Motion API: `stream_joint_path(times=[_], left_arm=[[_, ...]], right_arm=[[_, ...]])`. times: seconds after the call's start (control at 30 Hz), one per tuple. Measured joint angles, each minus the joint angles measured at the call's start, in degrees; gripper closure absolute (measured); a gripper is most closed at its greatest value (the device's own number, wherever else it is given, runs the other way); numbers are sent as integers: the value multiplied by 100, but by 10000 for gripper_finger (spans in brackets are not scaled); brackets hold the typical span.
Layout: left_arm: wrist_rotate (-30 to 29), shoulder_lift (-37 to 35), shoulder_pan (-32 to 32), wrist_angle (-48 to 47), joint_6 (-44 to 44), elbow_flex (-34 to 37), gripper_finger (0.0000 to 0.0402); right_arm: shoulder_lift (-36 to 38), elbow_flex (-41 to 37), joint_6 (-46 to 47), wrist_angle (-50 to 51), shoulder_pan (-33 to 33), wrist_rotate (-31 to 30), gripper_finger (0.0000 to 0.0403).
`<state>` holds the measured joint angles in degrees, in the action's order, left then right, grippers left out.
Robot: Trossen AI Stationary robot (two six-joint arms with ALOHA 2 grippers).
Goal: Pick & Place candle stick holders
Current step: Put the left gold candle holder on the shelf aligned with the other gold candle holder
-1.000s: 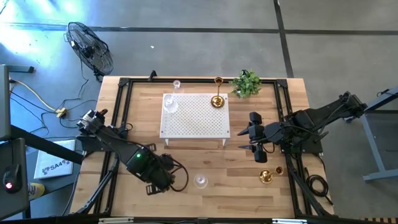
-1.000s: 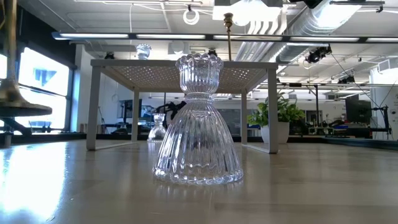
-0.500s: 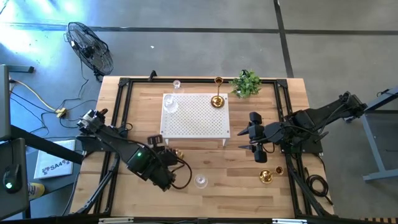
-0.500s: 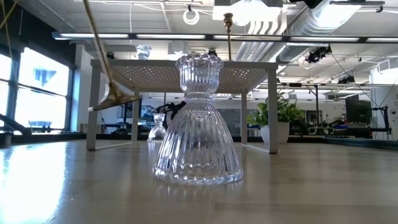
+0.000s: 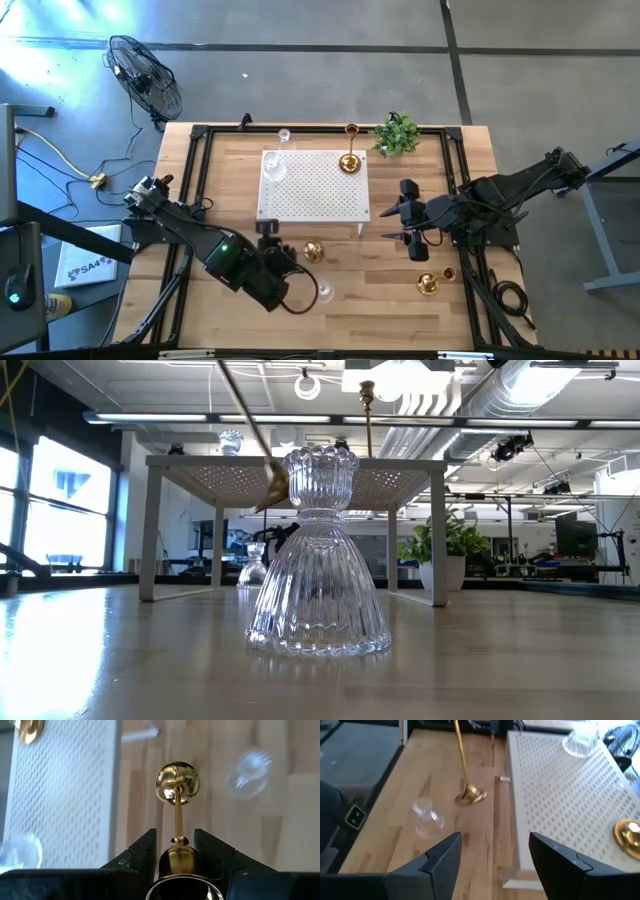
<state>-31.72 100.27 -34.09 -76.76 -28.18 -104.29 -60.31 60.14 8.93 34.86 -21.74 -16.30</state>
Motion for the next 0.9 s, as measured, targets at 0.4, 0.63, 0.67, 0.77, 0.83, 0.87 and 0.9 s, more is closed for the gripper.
stream_joint_path(times=[0.4,0.63,0.67,0.77,0.83,0.87,0.9], left_arm=[[-593,0,0,1474,1565,2,285],[-725,0,143,2037,2060,2,285],[-648,0,195,2070,2091,2,285],[-591,0,342,2071,2102,2,285],[-481,0,436,2072,2097,2,285],[-424,0,474,2072,2096,3,285],[-379,0,514,2078,2100,4,285]], right_arm=[[-165,2,-159,-386,-7,14,178],[-843,2,146,-1060,-7,337,178],[-953,0,132,-1216,-7,417,178],[-1226,2,152,-1856,-7,740,178],[-1363,1,149,-2232,-39,1092,178],[-1414,2,111,-2384,-69,1277,178],[-1474,2,38,-2485,-106,1413,178]])
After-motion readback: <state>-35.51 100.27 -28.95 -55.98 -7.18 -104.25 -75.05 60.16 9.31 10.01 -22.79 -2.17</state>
